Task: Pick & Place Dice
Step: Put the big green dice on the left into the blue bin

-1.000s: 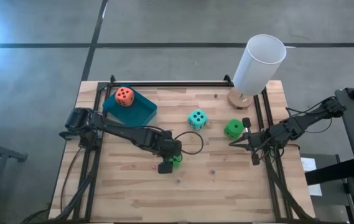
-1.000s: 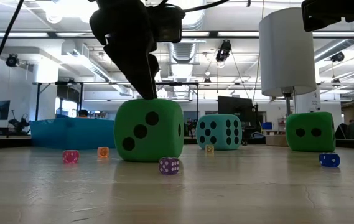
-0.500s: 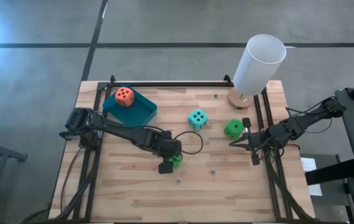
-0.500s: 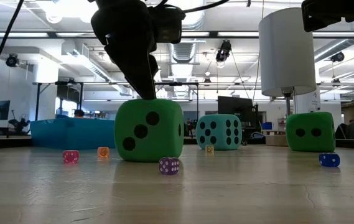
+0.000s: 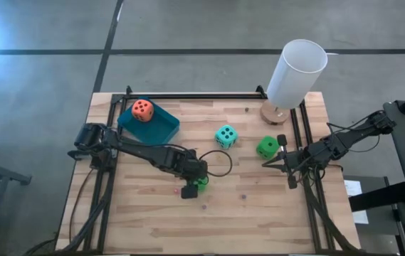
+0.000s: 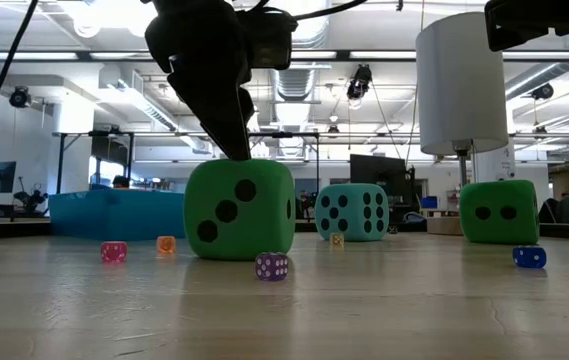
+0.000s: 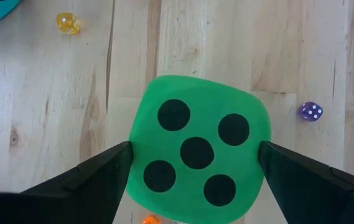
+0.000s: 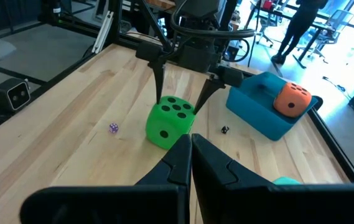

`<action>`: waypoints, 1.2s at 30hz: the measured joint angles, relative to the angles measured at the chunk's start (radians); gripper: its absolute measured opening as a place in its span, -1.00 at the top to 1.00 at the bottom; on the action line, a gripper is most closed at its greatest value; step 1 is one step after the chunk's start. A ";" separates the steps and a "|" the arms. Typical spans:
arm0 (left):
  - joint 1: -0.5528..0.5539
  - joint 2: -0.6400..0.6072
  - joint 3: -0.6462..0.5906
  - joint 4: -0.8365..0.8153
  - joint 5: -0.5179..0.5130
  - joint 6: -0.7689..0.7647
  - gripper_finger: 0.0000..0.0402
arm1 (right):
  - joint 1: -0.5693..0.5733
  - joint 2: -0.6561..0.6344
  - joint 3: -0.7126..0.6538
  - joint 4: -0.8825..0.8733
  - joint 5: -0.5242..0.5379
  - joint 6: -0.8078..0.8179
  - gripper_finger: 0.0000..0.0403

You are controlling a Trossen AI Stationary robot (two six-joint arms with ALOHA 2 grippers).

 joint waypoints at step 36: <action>0.000 -0.001 -0.003 0.023 -0.011 -0.021 -0.76 | 0.000 0.000 0.000 0.000 0.000 0.000 0.96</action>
